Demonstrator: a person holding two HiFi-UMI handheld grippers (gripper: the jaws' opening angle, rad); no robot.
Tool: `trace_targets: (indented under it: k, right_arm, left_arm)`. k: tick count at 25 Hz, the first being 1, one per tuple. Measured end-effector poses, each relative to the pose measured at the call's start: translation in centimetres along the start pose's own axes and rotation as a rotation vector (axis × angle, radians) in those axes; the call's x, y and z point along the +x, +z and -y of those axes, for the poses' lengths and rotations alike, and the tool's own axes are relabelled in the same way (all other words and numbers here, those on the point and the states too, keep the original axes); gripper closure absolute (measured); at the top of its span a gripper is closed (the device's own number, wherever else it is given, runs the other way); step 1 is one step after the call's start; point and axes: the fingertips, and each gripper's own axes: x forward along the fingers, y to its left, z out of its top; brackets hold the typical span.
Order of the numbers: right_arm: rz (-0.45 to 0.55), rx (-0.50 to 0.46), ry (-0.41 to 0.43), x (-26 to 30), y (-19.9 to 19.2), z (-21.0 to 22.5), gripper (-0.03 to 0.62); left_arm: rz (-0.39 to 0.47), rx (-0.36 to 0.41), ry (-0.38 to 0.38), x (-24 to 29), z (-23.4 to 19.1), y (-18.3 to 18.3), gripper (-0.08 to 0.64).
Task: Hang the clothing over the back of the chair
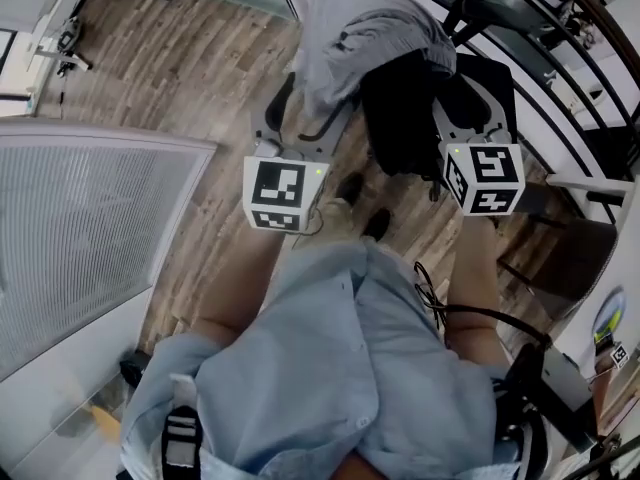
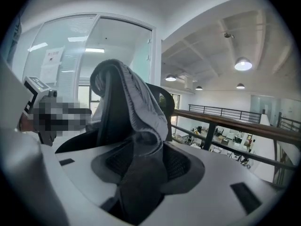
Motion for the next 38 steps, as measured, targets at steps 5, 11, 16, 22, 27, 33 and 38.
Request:
trace_targets:
  k: [5, 11, 16, 22, 27, 33, 38]
  right_arm:
    - [0.015, 0.014, 0.028, -1.3, -0.8, -1.5, 0.379]
    - [0.08, 0.015, -0.003, -3.5, 1.2, -1.0, 0.382]
    - [0.185, 0.02, -0.013, -6.2, 5.0, -1.2, 0.424]
    - [0.347, 0.01, -0.03, -9.1, 10.4, -2.1, 0.546]
    - [0.429, -0.021, -0.06, -9.9, 13.4, -2.5, 0.574]
    - [0.453, -0.037, -0.075, -9.8, 14.5, -2.8, 0.578]
    - [0.456, -0.045, -0.08, -9.4, 14.6, -2.7, 0.58]
  left_arm:
    - [0.05, -0.018, 0.045, -2.1, 0.9, 0.1, 0.225]
    - [0.165, -0.029, 0.088, -3.5, 1.6, 3.8, 0.238]
    - [0.253, -0.018, 0.105, -4.7, 2.4, 7.7, 0.413]
    - [0.351, -0.02, 0.135, -5.2, 3.1, 12.0, 0.522]
    - [0.414, -0.018, 0.152, -5.1, 2.7, 15.0, 0.54]
    - [0.441, -0.013, 0.15, -4.8, 2.7, 16.0, 0.54]
    - [0.45, -0.022, 0.152, -4.3, 2.7, 15.9, 0.54]
